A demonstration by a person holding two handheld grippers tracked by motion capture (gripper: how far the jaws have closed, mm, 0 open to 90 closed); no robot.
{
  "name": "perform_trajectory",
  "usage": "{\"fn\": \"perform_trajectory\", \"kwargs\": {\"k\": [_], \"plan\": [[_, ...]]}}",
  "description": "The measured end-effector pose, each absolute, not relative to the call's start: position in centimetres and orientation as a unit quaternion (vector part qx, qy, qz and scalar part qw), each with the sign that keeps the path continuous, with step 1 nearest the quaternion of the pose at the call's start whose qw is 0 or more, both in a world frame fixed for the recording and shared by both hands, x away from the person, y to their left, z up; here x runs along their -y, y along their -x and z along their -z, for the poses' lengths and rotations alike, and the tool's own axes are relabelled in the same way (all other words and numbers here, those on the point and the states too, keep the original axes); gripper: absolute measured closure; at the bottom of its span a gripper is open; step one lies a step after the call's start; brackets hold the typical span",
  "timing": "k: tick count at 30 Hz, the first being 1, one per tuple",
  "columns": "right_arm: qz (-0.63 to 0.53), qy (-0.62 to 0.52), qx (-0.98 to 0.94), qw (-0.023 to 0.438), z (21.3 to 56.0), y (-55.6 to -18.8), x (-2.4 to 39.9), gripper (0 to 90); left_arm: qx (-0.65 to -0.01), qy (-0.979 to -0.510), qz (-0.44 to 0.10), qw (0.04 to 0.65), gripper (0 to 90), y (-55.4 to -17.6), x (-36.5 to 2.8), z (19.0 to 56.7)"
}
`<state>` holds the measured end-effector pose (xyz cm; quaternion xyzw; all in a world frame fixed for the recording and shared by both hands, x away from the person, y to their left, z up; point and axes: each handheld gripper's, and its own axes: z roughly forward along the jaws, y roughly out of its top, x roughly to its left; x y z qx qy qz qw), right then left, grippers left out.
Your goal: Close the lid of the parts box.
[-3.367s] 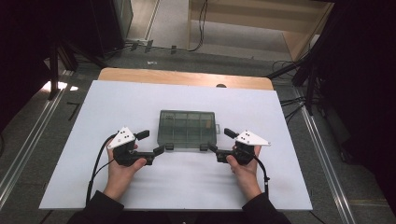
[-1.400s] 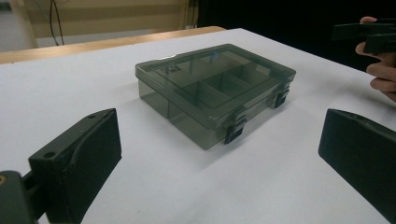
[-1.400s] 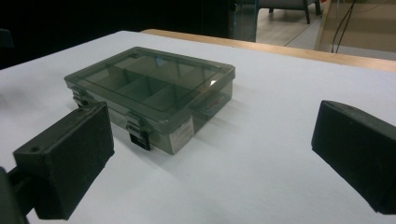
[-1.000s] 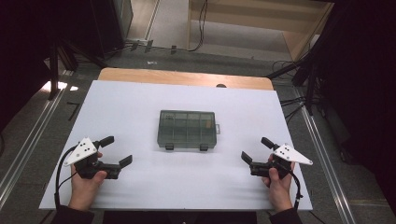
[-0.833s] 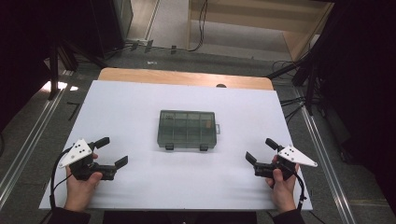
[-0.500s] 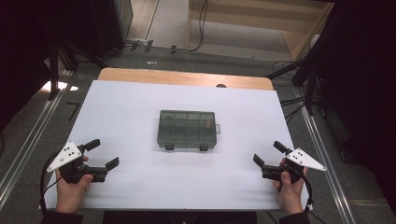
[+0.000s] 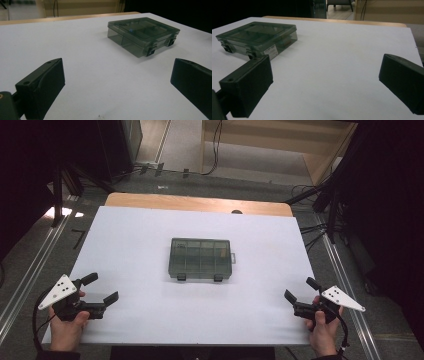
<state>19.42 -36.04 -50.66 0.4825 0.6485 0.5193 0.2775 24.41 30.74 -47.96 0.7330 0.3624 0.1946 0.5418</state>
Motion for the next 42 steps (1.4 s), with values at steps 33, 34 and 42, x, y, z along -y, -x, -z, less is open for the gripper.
{"fn": "perform_trajectory", "kwargs": {"k": [33,34,42], "plan": [[-0.518,-0.488,-0.647,0.274,51.3,-19.1,36.7,0.0,-0.378,-0.732,-0.204,0.528,0.0,-24.3,-31.8,49.0],[-0.518,-0.489,-0.646,0.274,51.4,-19.1,36.7,0.0,-0.379,-0.732,-0.204,0.529,0.0,-24.3,-31.8,49.0],[-0.52,-0.487,-0.646,0.275,51.4,-19.2,36.7,0.0,-0.378,-0.732,-0.204,0.529,0.0,-24.3,-31.8,49.0]]}}
